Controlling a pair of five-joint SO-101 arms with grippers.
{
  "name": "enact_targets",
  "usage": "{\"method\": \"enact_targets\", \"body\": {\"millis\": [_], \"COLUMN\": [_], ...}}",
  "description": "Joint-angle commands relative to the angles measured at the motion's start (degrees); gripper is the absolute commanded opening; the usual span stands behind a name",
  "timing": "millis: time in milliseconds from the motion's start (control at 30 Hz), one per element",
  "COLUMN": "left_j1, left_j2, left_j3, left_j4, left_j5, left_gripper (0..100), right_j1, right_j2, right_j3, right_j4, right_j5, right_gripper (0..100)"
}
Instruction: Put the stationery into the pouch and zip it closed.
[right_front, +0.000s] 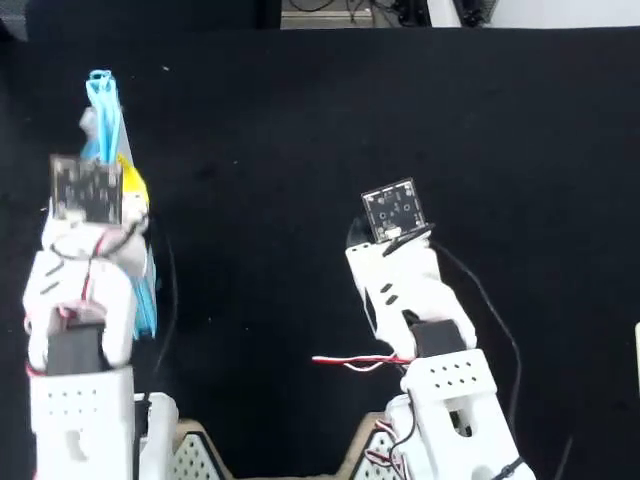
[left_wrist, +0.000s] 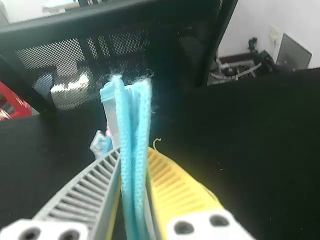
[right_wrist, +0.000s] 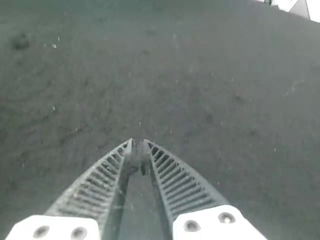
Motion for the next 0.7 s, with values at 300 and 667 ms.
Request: {"method": "enact_targets", "body": {"millis": [300,667], "left_j1": [-1.01,-0.31], "left_j2": [33.93,45.54], "left_j3": [-44.7,-56.92], "left_j4": [16.44,17.23], "left_j5": [-0.62,-7.03], "left_gripper": [3,3], "right_j1": [0.79,0.97], "right_j2": [-0.92,-0.92], "right_j3": [-0.31,-0.4], "right_j4": [-1.32,-1.49], "right_j5": [-0.18,-0.26], "right_gripper": [1.1,1.1]}}
